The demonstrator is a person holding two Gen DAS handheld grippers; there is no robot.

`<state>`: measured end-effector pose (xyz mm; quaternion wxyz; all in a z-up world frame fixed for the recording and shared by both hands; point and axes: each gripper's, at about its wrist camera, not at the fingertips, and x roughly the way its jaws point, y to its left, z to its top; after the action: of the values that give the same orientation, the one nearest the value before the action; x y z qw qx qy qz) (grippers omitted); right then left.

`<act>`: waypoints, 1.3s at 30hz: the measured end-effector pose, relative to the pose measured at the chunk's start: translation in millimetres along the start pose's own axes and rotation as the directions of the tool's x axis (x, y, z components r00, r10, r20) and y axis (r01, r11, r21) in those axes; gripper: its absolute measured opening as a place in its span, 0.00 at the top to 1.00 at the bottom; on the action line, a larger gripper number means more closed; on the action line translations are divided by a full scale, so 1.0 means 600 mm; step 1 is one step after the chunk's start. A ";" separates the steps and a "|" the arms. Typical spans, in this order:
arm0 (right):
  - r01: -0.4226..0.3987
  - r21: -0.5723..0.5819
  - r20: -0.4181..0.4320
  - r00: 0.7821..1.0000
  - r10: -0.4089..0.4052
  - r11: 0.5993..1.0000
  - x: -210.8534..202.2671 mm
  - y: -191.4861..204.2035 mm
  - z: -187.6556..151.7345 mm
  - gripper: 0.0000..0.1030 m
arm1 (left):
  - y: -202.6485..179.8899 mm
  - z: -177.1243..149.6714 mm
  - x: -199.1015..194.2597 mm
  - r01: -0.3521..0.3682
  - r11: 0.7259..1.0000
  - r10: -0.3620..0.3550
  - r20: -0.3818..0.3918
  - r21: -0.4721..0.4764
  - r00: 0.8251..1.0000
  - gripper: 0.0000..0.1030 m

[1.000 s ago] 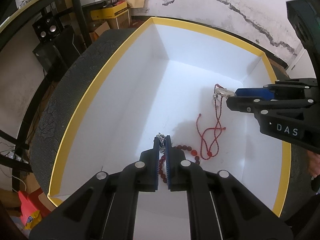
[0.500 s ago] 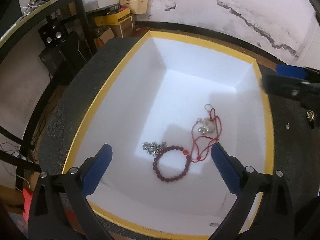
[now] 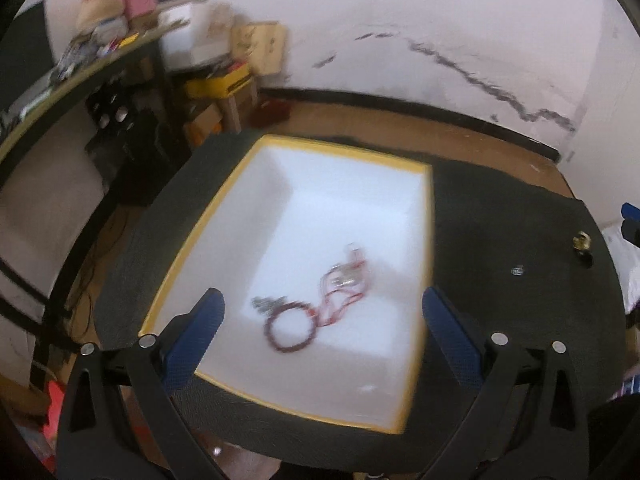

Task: Organize jewelry
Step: 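Move both tools back over the rug toward the black watch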

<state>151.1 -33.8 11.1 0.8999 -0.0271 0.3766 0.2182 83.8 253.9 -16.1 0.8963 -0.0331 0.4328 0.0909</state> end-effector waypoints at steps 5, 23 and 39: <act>0.129 0.099 0.032 0.991 -0.133 0.987 -0.071 -0.126 -0.073 0.13 | -0.138 0.016 -0.017 0.083 0.991 -0.088 0.037 0.102 0.995 0.06; 0.316 0.221 -0.037 0.948 -0.316 0.923 0.024 -0.350 -0.224 0.13 | -0.509 -0.060 0.217 0.211 0.947 -0.209 -0.032 0.242 0.977 0.06; 0.373 0.243 -0.148 0.927 -0.346 0.896 0.196 -0.459 -0.211 0.13 | -0.531 -0.067 0.337 0.168 0.948 -0.157 -0.063 0.269 0.986 0.06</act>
<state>253.4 -265.7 -192.5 0.8999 0.0140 0.4358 -0.0059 236.9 -37.3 -205.1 0.8876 0.0536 0.4553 -0.0444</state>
